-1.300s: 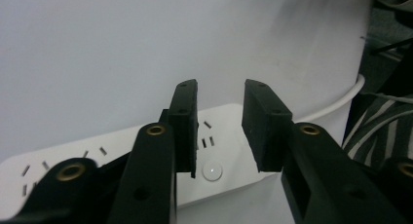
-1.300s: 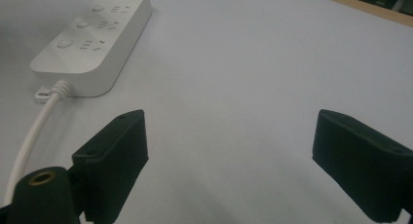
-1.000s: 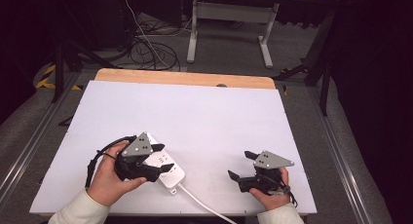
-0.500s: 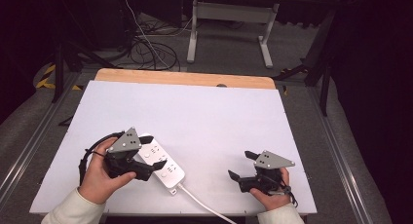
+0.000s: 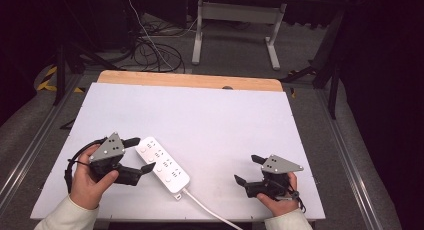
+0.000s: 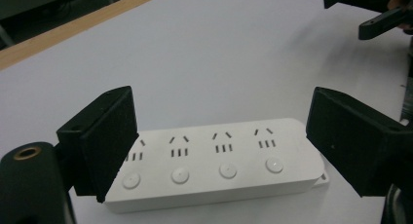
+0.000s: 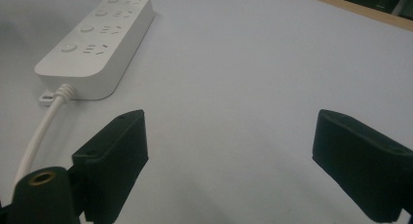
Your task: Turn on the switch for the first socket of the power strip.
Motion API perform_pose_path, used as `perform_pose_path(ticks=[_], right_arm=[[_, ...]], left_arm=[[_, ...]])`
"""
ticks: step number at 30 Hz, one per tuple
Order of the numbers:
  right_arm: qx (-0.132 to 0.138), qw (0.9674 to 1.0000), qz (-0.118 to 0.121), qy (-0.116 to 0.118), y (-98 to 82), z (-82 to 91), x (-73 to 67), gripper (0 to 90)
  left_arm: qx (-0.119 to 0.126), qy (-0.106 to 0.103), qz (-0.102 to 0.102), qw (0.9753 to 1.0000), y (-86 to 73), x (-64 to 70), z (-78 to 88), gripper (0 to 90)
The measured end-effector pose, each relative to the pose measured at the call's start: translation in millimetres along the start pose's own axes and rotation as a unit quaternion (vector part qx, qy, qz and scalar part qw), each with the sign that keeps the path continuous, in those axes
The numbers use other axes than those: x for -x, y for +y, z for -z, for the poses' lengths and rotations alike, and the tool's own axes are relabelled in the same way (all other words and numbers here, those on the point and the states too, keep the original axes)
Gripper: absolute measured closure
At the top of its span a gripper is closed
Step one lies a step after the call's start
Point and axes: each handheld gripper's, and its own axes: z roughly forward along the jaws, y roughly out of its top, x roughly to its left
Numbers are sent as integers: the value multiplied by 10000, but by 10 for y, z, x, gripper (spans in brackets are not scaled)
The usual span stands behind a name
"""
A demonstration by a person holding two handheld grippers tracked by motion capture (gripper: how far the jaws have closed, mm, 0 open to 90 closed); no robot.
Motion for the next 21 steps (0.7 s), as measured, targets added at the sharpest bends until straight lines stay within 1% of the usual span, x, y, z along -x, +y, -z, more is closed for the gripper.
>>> perform_pose_path(ticks=[2, 3, 4, 6, 8, 11, 15, 21], right_arm=[[-5, 10000, -1, -4, 0, 2, 0, 132], [2, 10000, 0, -5, 1, 4, 2, 132], [1, 10000, 0, -8, 1, 4, 2, 132], [0, 10000, -1, -7, 0, 4, 2, 132], [3, 10000, -3, -2, 0, 5, 2, 132], [10, 10000, -5, -1, 1, 7, 2, 132], [0, 10000, 19, 12, -1, 6, 1, 132], [9, 10000, 26, 28, -1, 11, 0, 129]], left_arm=[[0, 53, 93, 9999, -54, -31, 21, 120], [9, 62, 111, 9999, -79, -49, 32, 119], [73, 115, 137, 9998, -121, -79, 55, 117], [79, 123, 178, 9997, -150, -91, 73, 117], [96, 138, 176, 9997, -193, -113, 98, 128], [127, 232, 170, 9995, -265, -138, 126, 128], [179, 232, 195, 9994, -362, -161, 158, 127], [267, 349, 155, 9989, -504, -185, 217, 126]])
